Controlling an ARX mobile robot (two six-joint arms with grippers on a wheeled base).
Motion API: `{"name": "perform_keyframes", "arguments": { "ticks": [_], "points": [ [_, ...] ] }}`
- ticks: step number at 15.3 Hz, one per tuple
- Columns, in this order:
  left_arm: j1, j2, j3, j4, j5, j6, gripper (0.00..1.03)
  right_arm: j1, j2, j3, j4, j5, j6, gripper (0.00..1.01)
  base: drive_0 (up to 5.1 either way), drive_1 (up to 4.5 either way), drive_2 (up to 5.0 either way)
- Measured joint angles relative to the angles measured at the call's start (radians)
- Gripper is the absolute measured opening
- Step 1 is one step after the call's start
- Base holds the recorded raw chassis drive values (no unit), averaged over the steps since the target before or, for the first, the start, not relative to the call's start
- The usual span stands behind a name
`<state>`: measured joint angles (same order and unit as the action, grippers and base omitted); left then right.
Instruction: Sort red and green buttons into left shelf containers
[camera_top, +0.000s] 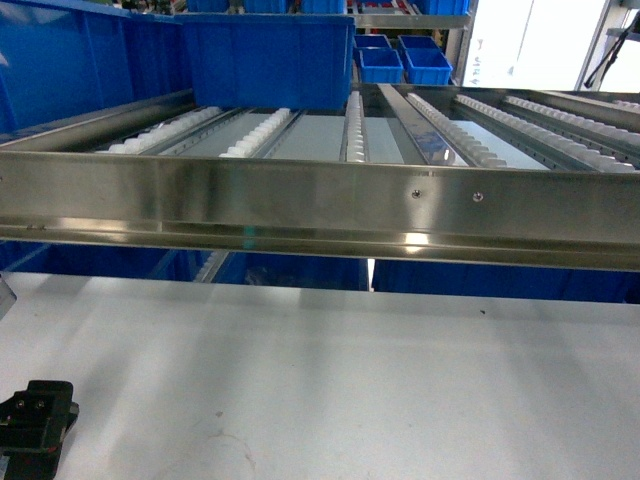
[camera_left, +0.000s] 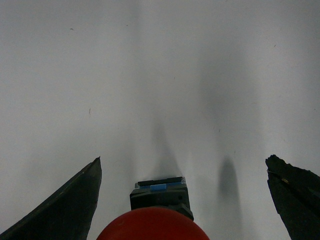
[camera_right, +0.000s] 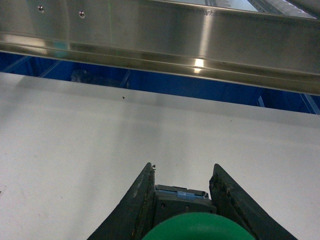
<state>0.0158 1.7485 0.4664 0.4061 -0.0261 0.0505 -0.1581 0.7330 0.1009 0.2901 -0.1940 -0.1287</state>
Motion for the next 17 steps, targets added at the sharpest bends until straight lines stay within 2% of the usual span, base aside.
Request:
{"name": "perform_keyframes", "arguments": {
  "ticks": [2,5,7,9,14,15,16,17],
  "points": [
    [0.001,0.005,0.000,-0.013,0.001,-0.019,0.96,0.000,0.000,0.000,0.000,0.000,0.000,0.29,0.0,0.00,0.0],
    [-0.013,0.011,-0.010,-0.037,0.000,-0.057,0.64,0.000,0.000,0.000,0.000,0.000,0.000,0.29,0.0,0.00,0.0],
    [-0.015,0.011,-0.012,-0.039,0.007,-0.078,0.38,0.000,0.000,0.000,0.000,0.000,0.000,0.29,0.0,0.00,0.0],
    [-0.006,0.009,-0.019,-0.023,0.023,-0.081,0.27,0.000,0.000,0.000,0.000,0.000,0.000,0.29,0.0,0.00,0.0],
    [0.010,-0.128,-0.071,0.019,0.090,-0.068,0.27,0.000,0.000,0.000,0.000,0.000,0.000,0.29,0.0,0.00,0.0],
    [0.018,-0.318,-0.082,-0.032,0.136,-0.066,0.27,0.000,0.000,0.000,0.000,0.000,0.000,0.29,0.0,0.00,0.0],
    [0.003,-0.539,-0.097,-0.145,0.163,-0.074,0.27,0.000,0.000,0.000,0.000,0.000,0.000,0.29,0.0,0.00,0.0],
    [-0.043,-0.737,-0.096,-0.261,0.149,-0.081,0.27,0.000,0.000,0.000,0.000,0.000,0.000,0.29,0.0,0.00,0.0]
  ]
}}
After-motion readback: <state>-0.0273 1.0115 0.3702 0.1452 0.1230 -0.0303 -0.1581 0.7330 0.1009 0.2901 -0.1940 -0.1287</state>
